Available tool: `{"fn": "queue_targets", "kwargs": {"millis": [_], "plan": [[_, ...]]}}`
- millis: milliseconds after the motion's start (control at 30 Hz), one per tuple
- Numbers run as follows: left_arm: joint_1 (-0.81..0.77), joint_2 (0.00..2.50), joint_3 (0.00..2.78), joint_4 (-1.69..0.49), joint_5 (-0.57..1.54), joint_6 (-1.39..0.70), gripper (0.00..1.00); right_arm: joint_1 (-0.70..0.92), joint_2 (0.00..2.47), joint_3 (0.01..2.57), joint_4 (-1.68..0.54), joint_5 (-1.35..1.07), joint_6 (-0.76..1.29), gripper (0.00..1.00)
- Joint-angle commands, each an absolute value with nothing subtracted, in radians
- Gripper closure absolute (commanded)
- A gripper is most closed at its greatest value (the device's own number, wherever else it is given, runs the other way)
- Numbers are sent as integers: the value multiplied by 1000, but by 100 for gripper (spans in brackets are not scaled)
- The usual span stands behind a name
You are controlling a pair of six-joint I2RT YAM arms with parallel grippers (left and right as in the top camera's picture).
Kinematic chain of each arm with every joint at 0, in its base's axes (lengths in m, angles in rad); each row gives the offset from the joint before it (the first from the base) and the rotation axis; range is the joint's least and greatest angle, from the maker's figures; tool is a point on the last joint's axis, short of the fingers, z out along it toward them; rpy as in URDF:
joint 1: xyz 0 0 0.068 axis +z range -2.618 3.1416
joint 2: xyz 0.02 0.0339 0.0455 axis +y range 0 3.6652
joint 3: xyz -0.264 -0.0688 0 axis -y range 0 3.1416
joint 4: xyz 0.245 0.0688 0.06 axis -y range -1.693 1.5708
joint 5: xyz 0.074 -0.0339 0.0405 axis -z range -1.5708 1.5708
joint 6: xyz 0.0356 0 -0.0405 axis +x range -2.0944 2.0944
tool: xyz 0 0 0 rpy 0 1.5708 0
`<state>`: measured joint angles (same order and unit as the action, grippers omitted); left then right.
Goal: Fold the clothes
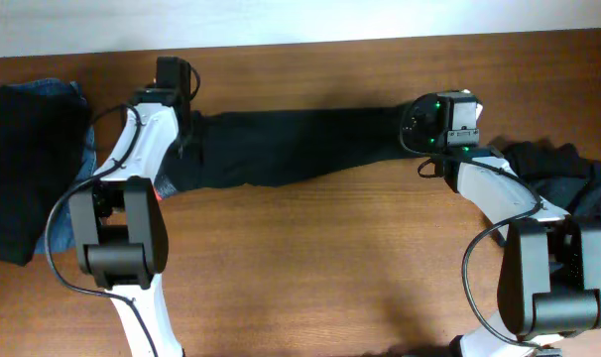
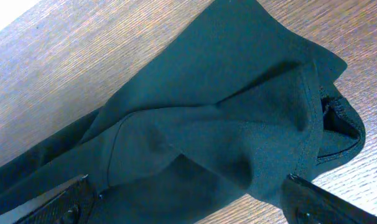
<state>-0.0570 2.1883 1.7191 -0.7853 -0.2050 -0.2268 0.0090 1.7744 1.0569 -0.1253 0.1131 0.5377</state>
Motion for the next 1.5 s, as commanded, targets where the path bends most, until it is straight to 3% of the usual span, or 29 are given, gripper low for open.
{"fn": "queue_targets", "kwargs": {"millis": [0,633,700,733,833,1433,1467], "plan": [[-58,2196,1698,-741,-194,-211,62,6,1753,1066,-125,111,528,1],[-59,2216,1669,-736,-175,-212,69,6,1753,1066,-124,112,528,1],[-59,2221,1666,-736,-175,-212,79,6,1753,1066,-124,112,528,1],[-59,2223,1666,-732,-175,-215,89,6,1753,1066,-124,112,528,1],[-59,2224,1666,-715,-175,-223,99,6,1753,1066,-125,112,528,1],[-61,2200,1863,-754,-172,-203,100,5,1757,1066,-124,112,528,1],[-64,2200,1863,-772,-171,-191,95,6,1757,1066,-124,112,528,1]]}}
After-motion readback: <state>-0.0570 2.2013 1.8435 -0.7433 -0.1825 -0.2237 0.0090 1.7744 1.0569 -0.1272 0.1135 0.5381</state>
